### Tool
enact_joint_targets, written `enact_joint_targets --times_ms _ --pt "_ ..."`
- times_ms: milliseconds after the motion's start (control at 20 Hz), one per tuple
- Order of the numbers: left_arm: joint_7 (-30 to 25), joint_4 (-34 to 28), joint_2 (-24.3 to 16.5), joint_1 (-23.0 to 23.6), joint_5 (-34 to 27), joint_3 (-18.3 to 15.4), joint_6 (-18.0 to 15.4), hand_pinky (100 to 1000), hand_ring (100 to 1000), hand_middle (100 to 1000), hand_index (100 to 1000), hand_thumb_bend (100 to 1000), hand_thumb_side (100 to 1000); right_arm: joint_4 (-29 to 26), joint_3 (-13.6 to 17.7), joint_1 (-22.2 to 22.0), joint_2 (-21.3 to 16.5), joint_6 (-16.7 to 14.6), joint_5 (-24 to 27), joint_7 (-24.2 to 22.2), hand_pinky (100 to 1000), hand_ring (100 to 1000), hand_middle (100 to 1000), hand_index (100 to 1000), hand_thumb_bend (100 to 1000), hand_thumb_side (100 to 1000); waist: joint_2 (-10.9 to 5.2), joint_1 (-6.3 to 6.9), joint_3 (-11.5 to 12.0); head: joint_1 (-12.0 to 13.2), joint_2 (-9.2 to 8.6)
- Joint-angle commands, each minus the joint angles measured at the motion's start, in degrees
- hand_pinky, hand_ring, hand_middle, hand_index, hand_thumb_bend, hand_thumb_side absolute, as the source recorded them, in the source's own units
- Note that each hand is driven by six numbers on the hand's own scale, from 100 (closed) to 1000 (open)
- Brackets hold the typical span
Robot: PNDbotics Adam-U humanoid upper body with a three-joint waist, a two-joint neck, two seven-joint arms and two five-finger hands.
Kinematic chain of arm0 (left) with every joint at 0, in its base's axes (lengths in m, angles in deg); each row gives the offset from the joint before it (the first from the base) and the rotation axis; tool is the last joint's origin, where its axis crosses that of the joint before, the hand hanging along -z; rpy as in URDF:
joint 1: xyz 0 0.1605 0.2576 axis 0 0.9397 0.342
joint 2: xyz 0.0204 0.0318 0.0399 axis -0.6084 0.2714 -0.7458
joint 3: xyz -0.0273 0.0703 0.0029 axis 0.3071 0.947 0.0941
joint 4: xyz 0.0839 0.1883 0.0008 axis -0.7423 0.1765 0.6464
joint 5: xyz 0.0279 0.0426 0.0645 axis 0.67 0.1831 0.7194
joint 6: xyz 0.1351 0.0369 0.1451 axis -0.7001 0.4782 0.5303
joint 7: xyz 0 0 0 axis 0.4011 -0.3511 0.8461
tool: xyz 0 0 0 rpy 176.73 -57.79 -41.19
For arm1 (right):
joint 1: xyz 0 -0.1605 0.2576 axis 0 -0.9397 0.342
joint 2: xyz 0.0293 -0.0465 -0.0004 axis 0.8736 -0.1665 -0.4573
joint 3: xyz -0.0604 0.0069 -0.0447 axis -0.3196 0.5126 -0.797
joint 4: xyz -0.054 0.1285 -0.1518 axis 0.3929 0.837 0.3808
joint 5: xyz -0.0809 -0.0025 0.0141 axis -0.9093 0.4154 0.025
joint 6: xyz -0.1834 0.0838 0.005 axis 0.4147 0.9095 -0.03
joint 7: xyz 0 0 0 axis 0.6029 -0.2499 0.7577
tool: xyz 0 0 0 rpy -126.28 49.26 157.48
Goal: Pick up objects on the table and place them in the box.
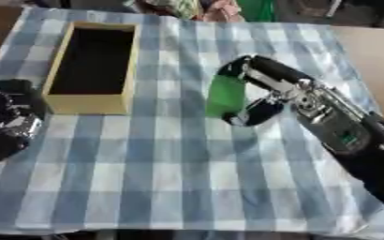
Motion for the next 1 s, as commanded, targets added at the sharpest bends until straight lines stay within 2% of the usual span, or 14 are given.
enact_joint_targets --times_ms 50,200,250,300,500,800,1000 --pt "-0.3 -0.7 -0.7 -0.4 0.0 0.1 -0.1 584 649 610 724 269 113 -1.9 0.4 4.3 -1.9 0.3 0.4 -1.7 710 765 421 608 367 100 -1.05 0.22 0.0 -0.2 0.36" --pt "-0.5 -0.7 -0.6 -0.5 0.0 0.3 -0.1 584 649 610 724 268 113 -0.1 -0.7 9.3 -0.8 0.2 -0.1 -3.8 708 762 421 609 366 100 -1.03 0.33 0.3 -0.4 0.36" --pt "-0.6 -0.7 -0.6 -0.6 0.0 0.4 -0.1 584 649 610 724 268 114 0.9 -1.0 10.9 -0.1 0.2 -0.1 -4.1 707 761 421 609 324 100 -0.94 0.35 0.5 -0.6 0.36" --pt "-0.7 -0.7 -0.6 -0.7 -0.1 0.4 -0.1 584 649 610 724 267 114 1.9 -1.2 12.3 0.7 0.1 -0.1 -4.3 706 761 420 609 366 100 -0.85 0.35 0.7 -0.7 0.36" --pt "-1.1 -0.9 -0.2 -1.6 -0.2 0.9 -0.1 584 649 610 723 267 113 7.4 -2.1 17.6 4.9 -0.8 -1.8 -4.3 704 758 422 613 366 100 -0.24 0.20 1.9 -1.3 -0.21" --pt "-2.1 -1.0 0.4 -3.0 -0.4 1.8 -0.2 585 651 611 724 266 113 17.5 -2.1 23.7 12.4 -3.5 -5.8 -1.0 699 752 438 636 363 100 0.83 -0.11 3.9 -3.2 -1.44" --pt "-3.0 -1.2 0.9 -4.2 -0.5 2.6 -0.2 585 651 611 724 265 113 24.4 -1.6 26.5 17.0 -5.4 -10.8 2.6 703 753 458 657 363 100 1.57 -0.27 5.8 -5.0 -2.17"
